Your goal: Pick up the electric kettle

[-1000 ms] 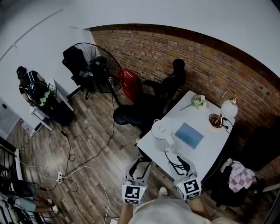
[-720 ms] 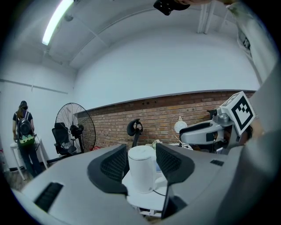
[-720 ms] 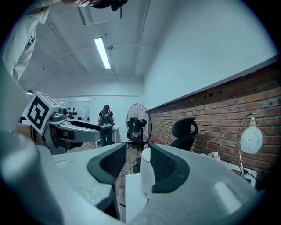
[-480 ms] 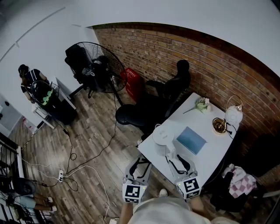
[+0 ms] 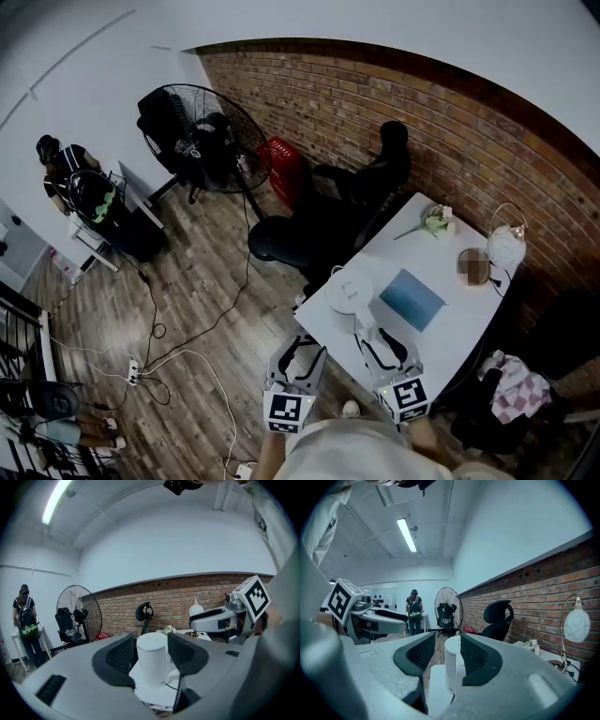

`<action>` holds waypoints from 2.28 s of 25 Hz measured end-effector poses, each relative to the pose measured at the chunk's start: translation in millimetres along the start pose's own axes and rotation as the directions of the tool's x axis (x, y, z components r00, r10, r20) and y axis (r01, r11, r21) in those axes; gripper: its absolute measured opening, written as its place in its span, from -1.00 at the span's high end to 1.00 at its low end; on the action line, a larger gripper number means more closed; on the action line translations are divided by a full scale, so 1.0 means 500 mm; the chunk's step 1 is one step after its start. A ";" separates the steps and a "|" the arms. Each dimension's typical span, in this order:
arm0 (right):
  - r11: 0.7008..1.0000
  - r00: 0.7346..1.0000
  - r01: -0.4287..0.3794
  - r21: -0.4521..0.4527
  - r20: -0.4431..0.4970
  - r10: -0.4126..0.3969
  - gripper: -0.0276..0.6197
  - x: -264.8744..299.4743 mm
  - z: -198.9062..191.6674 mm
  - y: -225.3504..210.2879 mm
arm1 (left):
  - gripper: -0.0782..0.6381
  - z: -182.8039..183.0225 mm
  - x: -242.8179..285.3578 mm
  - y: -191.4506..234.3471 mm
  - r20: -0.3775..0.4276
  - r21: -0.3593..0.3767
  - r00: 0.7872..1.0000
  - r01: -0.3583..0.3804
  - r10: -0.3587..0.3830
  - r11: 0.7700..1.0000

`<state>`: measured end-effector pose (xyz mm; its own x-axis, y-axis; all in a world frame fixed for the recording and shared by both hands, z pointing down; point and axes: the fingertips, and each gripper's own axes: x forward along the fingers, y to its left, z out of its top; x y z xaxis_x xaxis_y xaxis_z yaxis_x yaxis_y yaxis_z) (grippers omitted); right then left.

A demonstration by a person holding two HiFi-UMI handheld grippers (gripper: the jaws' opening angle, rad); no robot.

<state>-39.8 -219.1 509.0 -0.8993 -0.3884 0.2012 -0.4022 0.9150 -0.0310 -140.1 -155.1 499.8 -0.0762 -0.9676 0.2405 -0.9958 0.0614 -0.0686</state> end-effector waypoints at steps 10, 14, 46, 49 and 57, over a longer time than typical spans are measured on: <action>1.000 1.000 0.014 0.018 -0.004 -0.014 0.38 0.017 -0.016 -0.010 | 0.12 -0.017 0.018 0.009 -0.018 0.010 1.000 0.011 -0.011 1.000; 1.000 1.000 0.028 0.005 -0.008 -0.028 0.38 0.025 -0.017 -0.015 | 0.11 -0.018 0.037 0.014 -0.011 0.013 0.999 0.038 -0.038 0.999; 0.967 0.953 0.255 0.017 -0.173 -0.248 0.38 0.136 -0.103 -0.067 | -0.19 -0.172 0.251 0.052 -0.162 0.090 0.908 0.404 -0.387 0.910; 0.960 0.944 0.279 0.023 -0.190 -0.270 0.38 0.141 -0.114 -0.072 | -0.22 -0.197 0.267 0.056 -0.194 0.101 0.894 0.428 -0.404 0.898; 0.940 0.921 0.338 0.036 -0.220 -0.322 0.33 0.150 -0.137 -0.080 | -0.34 -0.239 0.299 0.058 -0.225 0.106 0.852 0.504 -0.473 0.857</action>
<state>-79.4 -277.4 592.2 -0.6606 -0.6287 0.4103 -0.6883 0.7254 0.0033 -186.4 -268.9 649.4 0.3946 -0.7984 0.4548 -0.8863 -0.4612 -0.0407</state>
